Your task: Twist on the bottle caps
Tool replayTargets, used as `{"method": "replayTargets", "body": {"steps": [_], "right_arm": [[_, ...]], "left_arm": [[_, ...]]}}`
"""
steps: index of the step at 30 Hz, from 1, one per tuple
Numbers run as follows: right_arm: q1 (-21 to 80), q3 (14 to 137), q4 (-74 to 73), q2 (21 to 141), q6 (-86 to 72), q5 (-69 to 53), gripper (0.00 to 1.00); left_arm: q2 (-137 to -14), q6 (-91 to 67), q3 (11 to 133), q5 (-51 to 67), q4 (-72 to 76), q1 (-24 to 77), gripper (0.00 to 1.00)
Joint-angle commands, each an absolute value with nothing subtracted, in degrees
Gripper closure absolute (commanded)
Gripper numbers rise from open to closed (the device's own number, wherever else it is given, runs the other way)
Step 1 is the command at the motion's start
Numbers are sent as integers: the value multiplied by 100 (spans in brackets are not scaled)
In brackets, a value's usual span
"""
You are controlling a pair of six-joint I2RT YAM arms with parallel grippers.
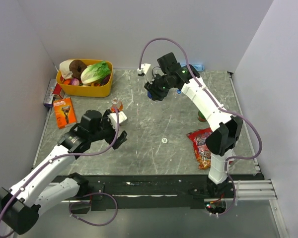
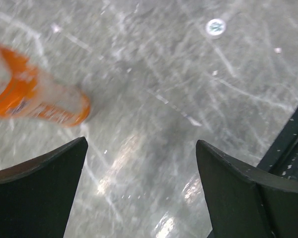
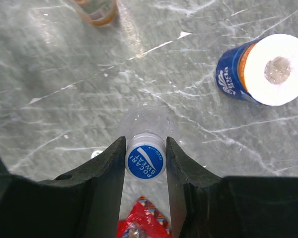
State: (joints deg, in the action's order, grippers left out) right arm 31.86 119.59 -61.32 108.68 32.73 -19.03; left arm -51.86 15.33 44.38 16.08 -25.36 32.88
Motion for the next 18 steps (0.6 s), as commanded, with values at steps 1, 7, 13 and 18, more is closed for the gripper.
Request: {"method": "replayTargets", "body": {"steps": [1, 7, 13, 18], "right_arm": [[3199, 11779, -5511, 10819, 3428, -1723, 100], [3199, 11190, -4817, 10749, 3410, -1574, 100], [3191, 11048, -4545, 10837, 3384, -1477, 98], [3190, 11127, -4474, 10872, 3191, -1336, 68]], "left_arm": [[-5028, 1477, 4579, 1714, -2900, 2857, 4], [-4992, 1336, 4518, 1916, -2909, 2461, 4], [-5001, 1336, 4500, 1969, -2918, 2294, 4], [-5010, 1459, 4430, 2092, -2980, 2241, 4]]}}
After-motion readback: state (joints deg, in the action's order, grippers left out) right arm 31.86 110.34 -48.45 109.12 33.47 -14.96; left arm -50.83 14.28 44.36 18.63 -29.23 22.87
